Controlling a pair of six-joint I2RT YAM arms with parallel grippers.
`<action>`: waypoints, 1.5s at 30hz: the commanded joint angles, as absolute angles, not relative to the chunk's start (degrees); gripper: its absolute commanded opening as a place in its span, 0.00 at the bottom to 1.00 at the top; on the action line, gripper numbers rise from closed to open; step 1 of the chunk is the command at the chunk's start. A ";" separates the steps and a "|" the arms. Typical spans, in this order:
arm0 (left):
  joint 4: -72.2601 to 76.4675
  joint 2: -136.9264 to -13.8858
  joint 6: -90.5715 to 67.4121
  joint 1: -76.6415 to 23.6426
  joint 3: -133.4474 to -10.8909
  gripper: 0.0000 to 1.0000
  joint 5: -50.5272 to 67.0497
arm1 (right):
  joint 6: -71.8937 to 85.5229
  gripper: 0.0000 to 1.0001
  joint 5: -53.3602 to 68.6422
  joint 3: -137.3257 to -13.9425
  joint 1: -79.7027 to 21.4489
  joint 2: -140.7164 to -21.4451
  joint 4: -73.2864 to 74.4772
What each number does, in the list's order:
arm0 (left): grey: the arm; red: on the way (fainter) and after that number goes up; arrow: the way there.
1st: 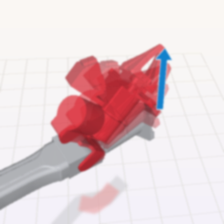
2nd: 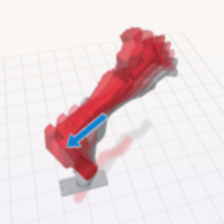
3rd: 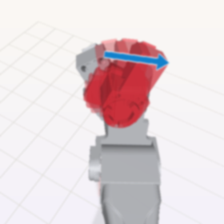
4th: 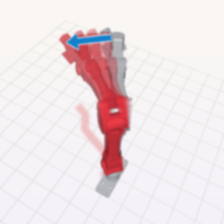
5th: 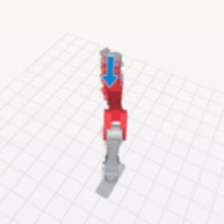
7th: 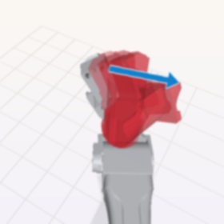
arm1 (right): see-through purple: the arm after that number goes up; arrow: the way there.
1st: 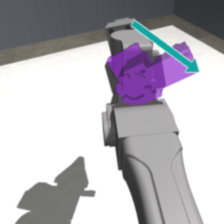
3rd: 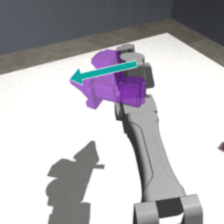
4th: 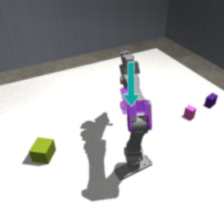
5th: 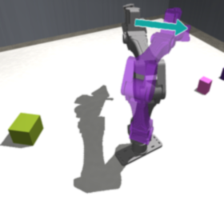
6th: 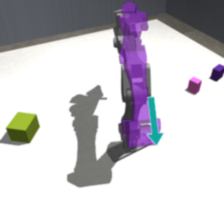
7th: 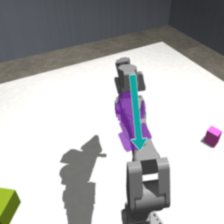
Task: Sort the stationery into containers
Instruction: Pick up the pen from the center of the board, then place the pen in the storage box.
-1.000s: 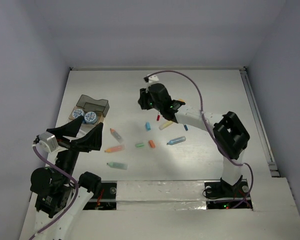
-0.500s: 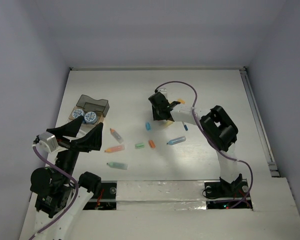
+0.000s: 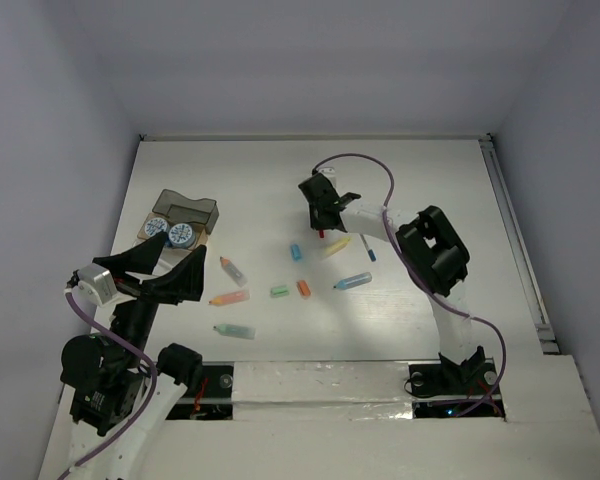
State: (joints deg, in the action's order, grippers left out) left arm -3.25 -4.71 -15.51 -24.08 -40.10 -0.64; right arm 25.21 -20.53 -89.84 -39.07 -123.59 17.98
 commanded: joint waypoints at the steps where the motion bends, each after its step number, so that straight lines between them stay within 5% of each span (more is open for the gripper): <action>1: -0.35 -5.45 -15.03 -24.52 -39.81 0.99 -0.26 | 23.56 0.06 -19.33 -90.97 -39.20 -123.58 14.86; 7: -0.35 -5.71 -15.03 -24.52 -39.81 0.99 1.41 | 16.71 0.05 -16.27 -88.42 -42.53 -114.44 3.36; 10: -0.35 -5.71 -15.12 -24.52 -39.81 0.99 1.49 | 14.68 0.05 -5.07 -88.85 -46.92 -112.85 -2.80; 19: -0.35 -5.98 -15.29 -24.52 -39.81 0.99 1.67 | 14.50 0.05 17.03 -111.92 -56.94 -128.38 -3.79; 28: -0.35 -5.54 -15.12 -24.52 -39.81 0.99 2.55 | 15.99 0.05 23.73 -133.48 -60.03 -142.80 -1.40; 40: -0.35 -5.01 -15.12 -24.52 -39.81 0.99 2.37 | 15.73 0.04 21.44 -143.43 -62.67 -153.10 -3.08; 45: -0.44 -4.92 -15.03 -24.52 -39.81 0.99 2.46 | 16.35 0.14 20.22 -140.54 -62.67 -152.67 -5.10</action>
State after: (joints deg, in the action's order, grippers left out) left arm -3.22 -5.13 -15.51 -24.08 -40.10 1.56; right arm 16.23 21.15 -139.79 -62.08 -153.21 -0.69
